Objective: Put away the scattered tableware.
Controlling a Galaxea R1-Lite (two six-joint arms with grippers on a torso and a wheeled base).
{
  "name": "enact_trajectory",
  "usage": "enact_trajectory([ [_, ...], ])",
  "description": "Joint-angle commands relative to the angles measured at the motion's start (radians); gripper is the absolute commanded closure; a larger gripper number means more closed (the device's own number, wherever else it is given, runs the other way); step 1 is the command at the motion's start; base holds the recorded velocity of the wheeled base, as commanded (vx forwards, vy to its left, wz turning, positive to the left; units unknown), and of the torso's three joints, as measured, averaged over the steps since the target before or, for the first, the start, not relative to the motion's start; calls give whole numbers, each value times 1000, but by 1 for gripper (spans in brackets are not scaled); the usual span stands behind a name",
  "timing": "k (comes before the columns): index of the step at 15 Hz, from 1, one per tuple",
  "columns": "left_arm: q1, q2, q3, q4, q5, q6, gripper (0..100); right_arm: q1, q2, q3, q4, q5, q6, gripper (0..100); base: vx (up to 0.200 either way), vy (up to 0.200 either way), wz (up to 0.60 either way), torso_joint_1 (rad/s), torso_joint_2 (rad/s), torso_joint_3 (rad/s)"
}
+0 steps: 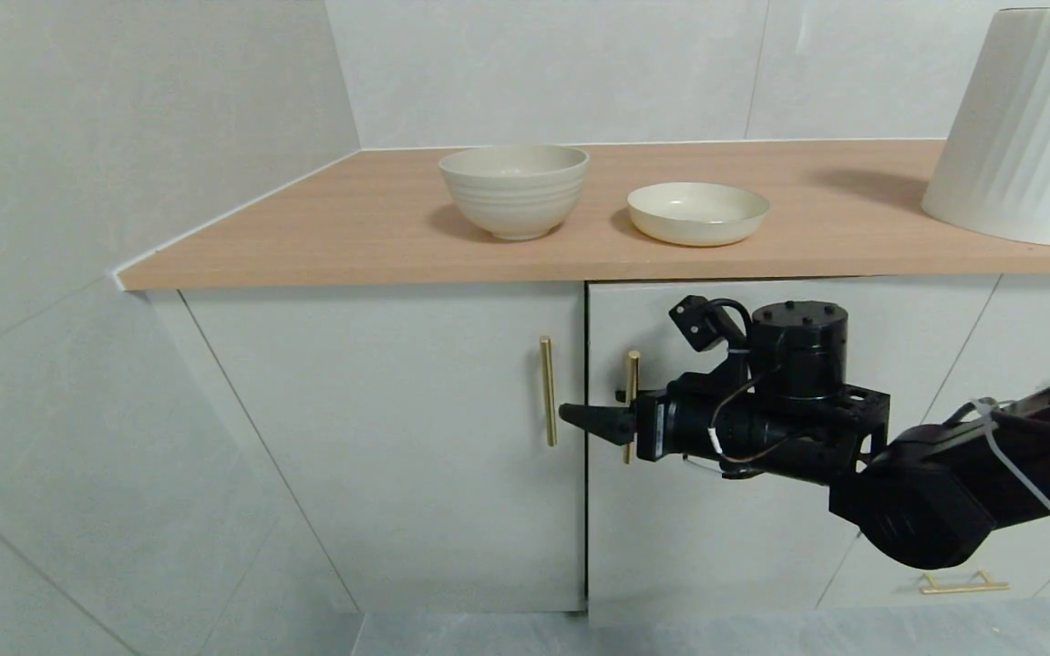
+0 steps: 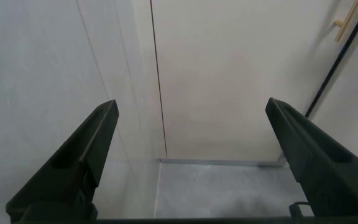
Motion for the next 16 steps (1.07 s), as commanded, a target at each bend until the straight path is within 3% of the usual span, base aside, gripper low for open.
enact_trajectory([
  [1, 0, 0, 0, 1, 1, -1, 0, 5, -78, 60, -1, 44, 0, 0, 0, 0, 0, 0, 0, 0],
  [11, 0, 0, 0, 1, 1, 4, 0, 79, -345, 367, -1, 155, 2, 0, 0, 0, 0, 0, 0, 0],
  [15, 0, 0, -2, -10, -8, 33, 0, 83, -359, 379, -1, 155, 3, 0, 0, 0, 0, 0, 0, 0],
  [16, 0, 0, -25, -25, -44, 24, 0, 83, -363, 385, -3, 155, 3, 0, 0, 0, 0, 0, 0, 0],
])
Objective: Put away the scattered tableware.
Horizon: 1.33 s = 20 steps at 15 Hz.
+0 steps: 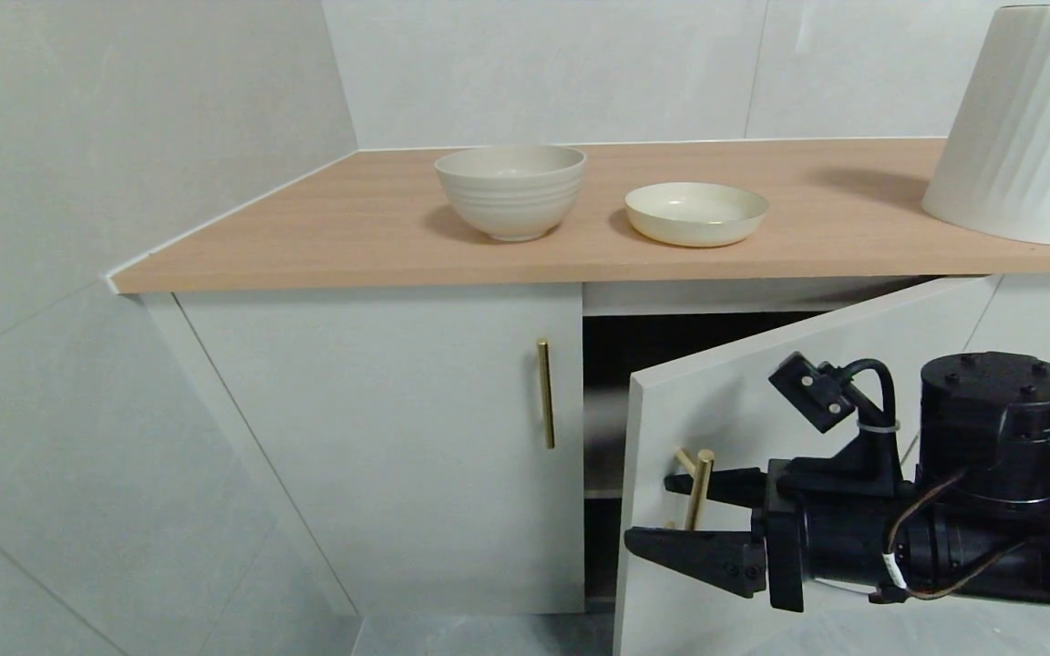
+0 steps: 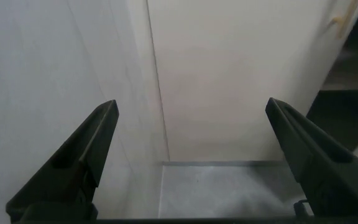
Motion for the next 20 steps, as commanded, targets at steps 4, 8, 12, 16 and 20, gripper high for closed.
enact_trajectory([
  [4, -4, 112, -296, 139, -325, -142, 0, 1, -12, 7, -4, 5, 0, 0, 0, 0, 0, 0, 0, 0],
  [8, -6, 537, -565, 159, -494, -139, 0, 1, -12, 6, -5, 5, 0, 0, 0, 0, 0, 0, 0, 0],
  [12, -87, 920, -668, 130, -629, -34, 0, 1, -14, 3, -5, 5, 1, 0, 0, 0, 0, 0, 0, 0],
  [16, -225, 1187, -665, -85, -629, -63, 0, 15, -15, 4, -4, 5, 1, 0, 0, 0, 0, 0, 0, 0],
  [20, -339, 1333, -629, -301, -629, -245, 0, 30, -17, 9, -5, 5, 0, 0, 0, 0, 0, 0, 0, 0],
])
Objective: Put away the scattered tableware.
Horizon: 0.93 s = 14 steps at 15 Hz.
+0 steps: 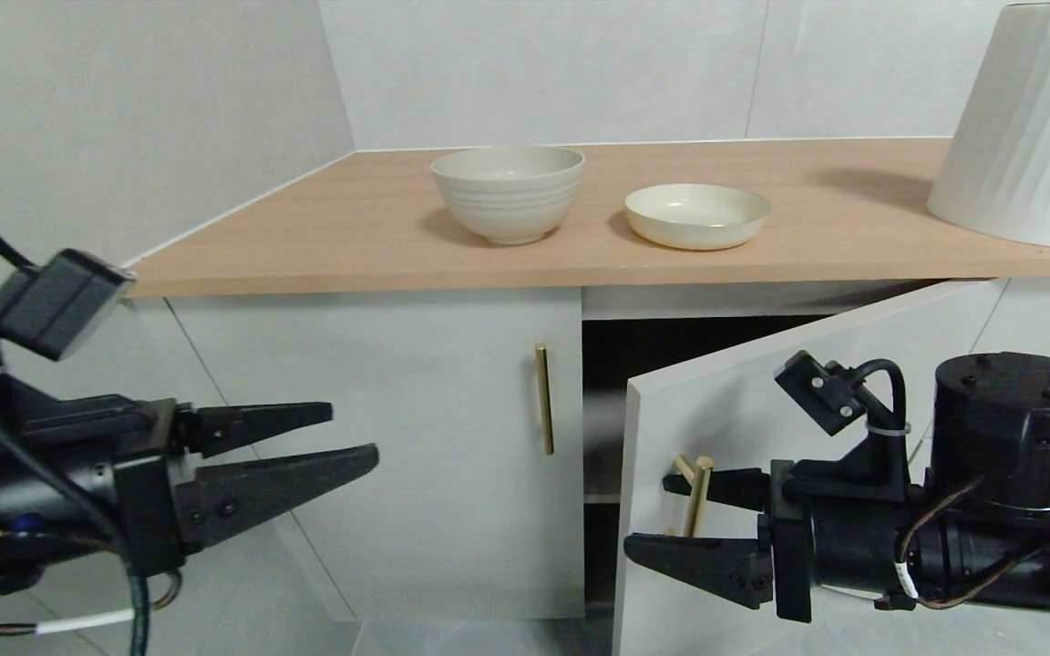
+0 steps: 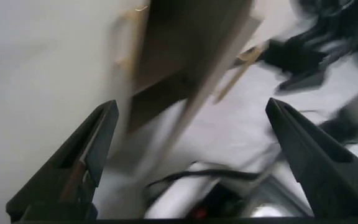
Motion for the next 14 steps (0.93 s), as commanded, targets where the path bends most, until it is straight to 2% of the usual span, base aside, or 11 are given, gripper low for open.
enact_trajectory([
  [1, -93, 169, 40, -93, 0, -77, 0, 7, 3, 2, 2, 5, 1, 0, 0, 0, 0, 0, 0, 0],
  [2, -116, 213, 65, -150, 1, -94, 0, 9, 5, 2, 2, 5, 2, 0, 0, 0, 0, 0, 0, 0],
  [4, -132, 285, 94, -222, 5, -100, 0, 9, 6, 4, 2, 5, 2, 0, 0, 0, 0, 0, 0, 0],
  [7, -137, 338, 94, -233, 5, -100, 0, 9, 5, 4, 2, 5, 2, 0, 0, 0, 0, 0, 0, 0],
  [8, -137, 341, 92, -234, 5, -100, 100, 9, 5, 4, 2, 5, 2, 0, 0, 0, 0, 0, 0, 0],
  [11, -137, 347, 84, -262, 5, -105, 100, 9, 8, 4, 2, 5, 2, 0, 0, 0, 0, 0, 0, 0],
  [14, -137, 388, 83, -340, 5, -114, 100, 9, 23, 1, 0, 5, 1, 0, 0, 0, 0, 0, 0, 0],
])
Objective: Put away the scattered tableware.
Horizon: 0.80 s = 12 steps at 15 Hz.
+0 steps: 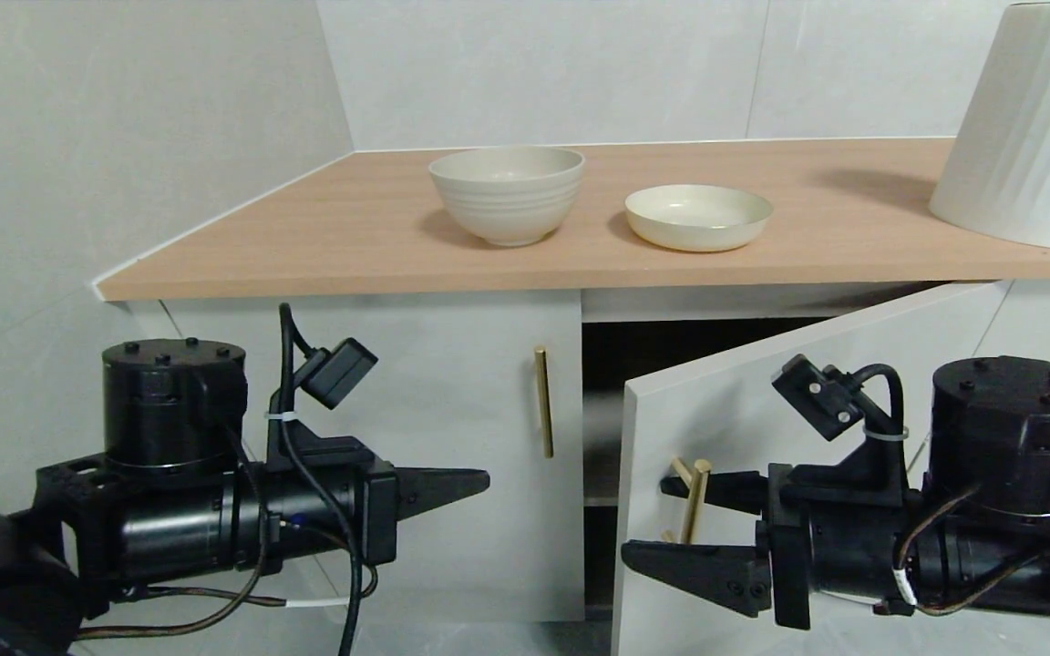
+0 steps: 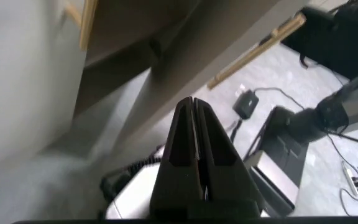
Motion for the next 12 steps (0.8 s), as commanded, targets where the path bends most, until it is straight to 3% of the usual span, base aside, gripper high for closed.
enact_trajectory([
  [1, -8, 56, -6, -50, -2, -3, 100, 0, 13, -6, 2, 0, 0, 0, 0, 0, 0, 0, 0, 0],
  [4, -77, 251, -69, -297, 14, -1, 100, 0, 13, -6, -20, -1, 3, 0, 0, 0, 0, 0, 0, 0],
  [6, -103, 347, -147, -434, 84, -1, 100, 0, 11, -6, -20, -3, 3, 0, 0, 0, 0, 0, 0, 0],
  [9, -161, 381, -155, -451, 110, 2, 100, 0, 11, -6, -21, -3, 3, 0, 0, 0, 0, 0, 0, 0],
  [12, -208, 448, -167, -531, 167, 2, 100, -1, 16, -6, -24, -4, 3, 0, 0, 0, 0, 0, 0, 0],
])
